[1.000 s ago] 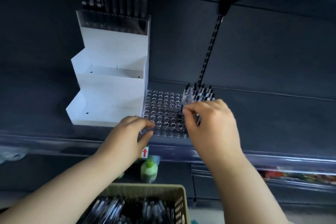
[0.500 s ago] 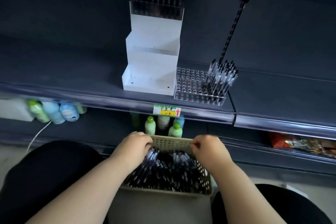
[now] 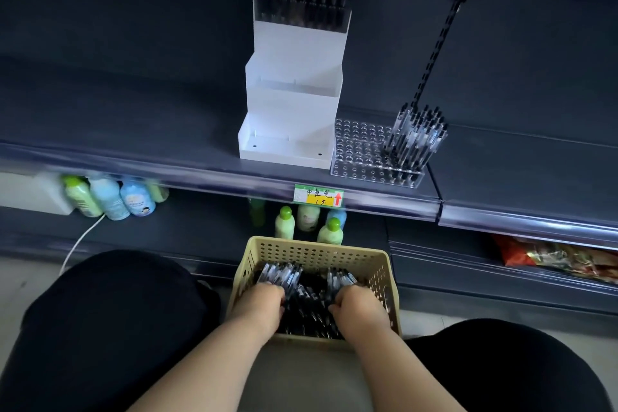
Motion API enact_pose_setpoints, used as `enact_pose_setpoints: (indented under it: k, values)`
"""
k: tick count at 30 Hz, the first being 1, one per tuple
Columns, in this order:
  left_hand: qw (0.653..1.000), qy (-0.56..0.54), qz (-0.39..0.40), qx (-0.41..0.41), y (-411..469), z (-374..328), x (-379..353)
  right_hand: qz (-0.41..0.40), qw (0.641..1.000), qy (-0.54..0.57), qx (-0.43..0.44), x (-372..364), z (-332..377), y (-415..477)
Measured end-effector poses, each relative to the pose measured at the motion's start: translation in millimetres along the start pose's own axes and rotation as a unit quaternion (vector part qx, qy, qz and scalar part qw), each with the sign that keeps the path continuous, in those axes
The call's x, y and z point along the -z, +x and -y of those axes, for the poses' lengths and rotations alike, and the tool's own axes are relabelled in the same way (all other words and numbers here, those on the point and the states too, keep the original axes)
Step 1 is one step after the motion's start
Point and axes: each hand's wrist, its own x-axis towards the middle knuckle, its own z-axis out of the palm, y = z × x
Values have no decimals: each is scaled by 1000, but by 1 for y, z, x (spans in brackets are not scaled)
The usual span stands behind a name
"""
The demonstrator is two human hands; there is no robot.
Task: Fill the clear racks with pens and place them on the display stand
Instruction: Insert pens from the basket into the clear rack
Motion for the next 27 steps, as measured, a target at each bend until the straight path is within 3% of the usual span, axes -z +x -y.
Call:
enact_pose_setpoints:
  k: [7,15,22,27]
  values:
    - [998,22,30,52,19,-11,-10,6,999,-30,-23,-14,14,23]
    - [990,92,64,87,34,-23,-18,17,980,-198,-19,-27,27,43]
    - [990,41,54,122,37,-23,-16,27,987,-145,-65,-26,30,51]
    - [987,-82,49,131,34,-18,-13,41,994,-61,-87,-12,22,46]
